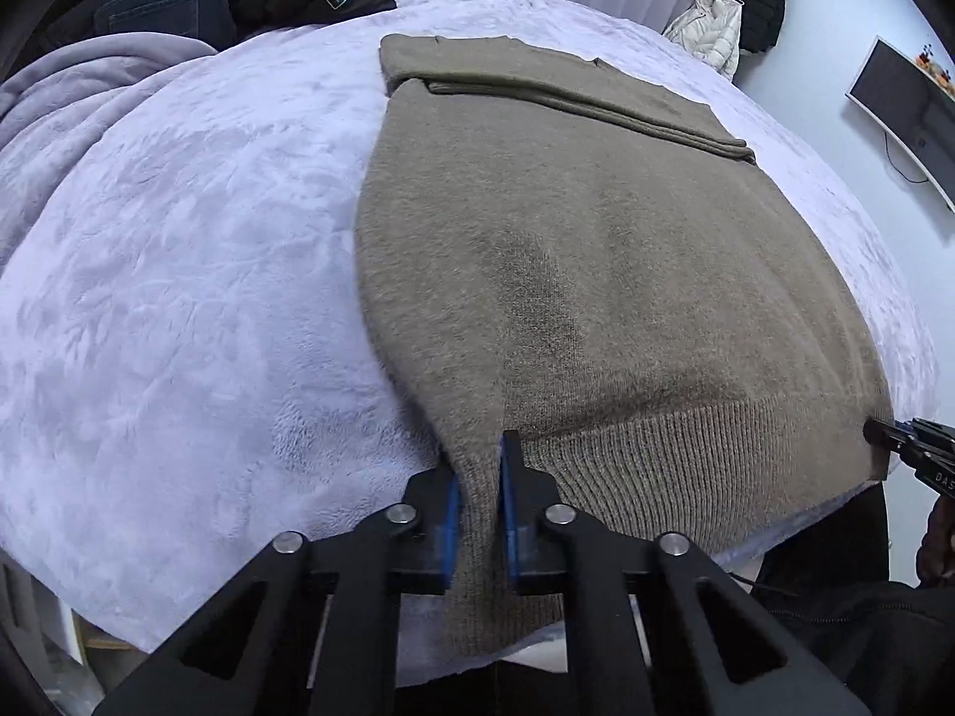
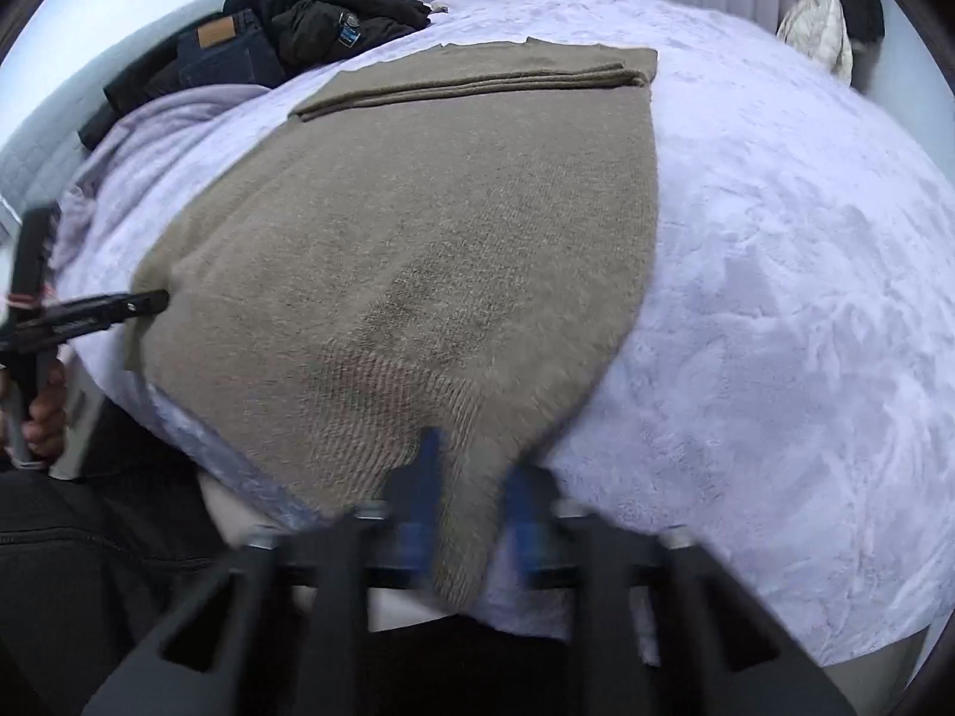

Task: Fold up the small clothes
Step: 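Pull the hem straight with both grippers and open them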

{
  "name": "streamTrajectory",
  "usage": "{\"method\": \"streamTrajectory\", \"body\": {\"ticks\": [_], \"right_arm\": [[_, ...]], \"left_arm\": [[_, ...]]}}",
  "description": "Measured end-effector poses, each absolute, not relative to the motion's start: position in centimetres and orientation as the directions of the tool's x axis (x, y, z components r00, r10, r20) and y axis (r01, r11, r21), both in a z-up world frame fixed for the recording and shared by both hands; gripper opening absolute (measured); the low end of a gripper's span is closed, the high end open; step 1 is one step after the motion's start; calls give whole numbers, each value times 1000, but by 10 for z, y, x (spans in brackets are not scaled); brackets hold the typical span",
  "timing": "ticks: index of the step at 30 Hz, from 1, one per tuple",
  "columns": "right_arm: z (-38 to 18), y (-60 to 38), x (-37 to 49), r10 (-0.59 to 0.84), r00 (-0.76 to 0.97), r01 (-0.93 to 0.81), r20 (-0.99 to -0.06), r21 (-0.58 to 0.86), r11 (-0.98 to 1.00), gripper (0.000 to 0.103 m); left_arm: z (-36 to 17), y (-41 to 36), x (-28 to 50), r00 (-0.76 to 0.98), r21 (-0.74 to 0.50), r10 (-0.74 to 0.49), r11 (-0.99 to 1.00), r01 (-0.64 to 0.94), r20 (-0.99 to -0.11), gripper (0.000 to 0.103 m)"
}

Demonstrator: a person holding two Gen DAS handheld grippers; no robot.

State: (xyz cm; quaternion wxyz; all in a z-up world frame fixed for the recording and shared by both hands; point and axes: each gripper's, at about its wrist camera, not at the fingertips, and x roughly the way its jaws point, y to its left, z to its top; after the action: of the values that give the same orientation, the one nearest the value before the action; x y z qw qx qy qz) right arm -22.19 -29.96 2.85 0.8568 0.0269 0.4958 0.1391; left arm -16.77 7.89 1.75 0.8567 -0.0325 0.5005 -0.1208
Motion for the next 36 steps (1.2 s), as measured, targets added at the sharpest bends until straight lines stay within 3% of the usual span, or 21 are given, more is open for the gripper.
{"method": "streamTrajectory", "body": {"ticks": [6,8,9,10,11,12,13,15,20,23,25,27,31,36], "right_arm": [[24,-303,-228,214,457,-196,-864,137,971,6],[22,-304,-227,223,439,-191,-870,152,970,8],[26,-304,-228,235,433,-200,-870,162,966,13],[34,-305,-230,246,431,-212,-868,168,963,21],[40,-309,-231,241,445,-215,-862,159,964,26],[49,-312,-233,221,482,-207,-848,135,969,44],[60,-314,-234,197,523,-192,-829,111,975,72],[79,-313,-232,189,600,-186,-777,95,978,86],[86,-267,-186,246,617,-282,-747,82,956,86],[64,-239,-153,241,572,-314,-784,62,947,86],[46,-232,-140,204,532,-302,-821,41,952,86],[30,-241,-143,159,513,-283,-844,8,959,86],[25,-256,-171,190,550,-311,-813,12,950,86],[35,-264,-198,152,498,-362,-853,-45,931,86]], "left_arm": [[13,72,-171,460,-137,-212,972,191,-862,13],[20,77,-171,441,-154,-229,968,200,-868,22],[27,80,-172,431,-156,-228,968,196,-873,49],[33,82,-173,439,-140,-209,973,183,-874,87],[43,85,-176,481,-108,-174,981,162,-859,101],[55,88,-179,542,-82,-148,986,143,-828,103],[66,86,-178,570,-83,-155,985,150,-807,103],[79,76,-167,581,-104,-184,980,168,-793,103],[77,6,-121,589,-64,-211,963,262,-780,103],[54,-20,-99,543,-42,-200,956,289,-815,103],[30,-19,-97,503,-11,-151,963,269,-851,103],[21,-2,-110,510,-54,-189,962,269,-839,103],[21,20,-148,538,-31,-194,954,297,-821,103],[42,24,-170,520,30,-171,935,354,-837,103]]}}
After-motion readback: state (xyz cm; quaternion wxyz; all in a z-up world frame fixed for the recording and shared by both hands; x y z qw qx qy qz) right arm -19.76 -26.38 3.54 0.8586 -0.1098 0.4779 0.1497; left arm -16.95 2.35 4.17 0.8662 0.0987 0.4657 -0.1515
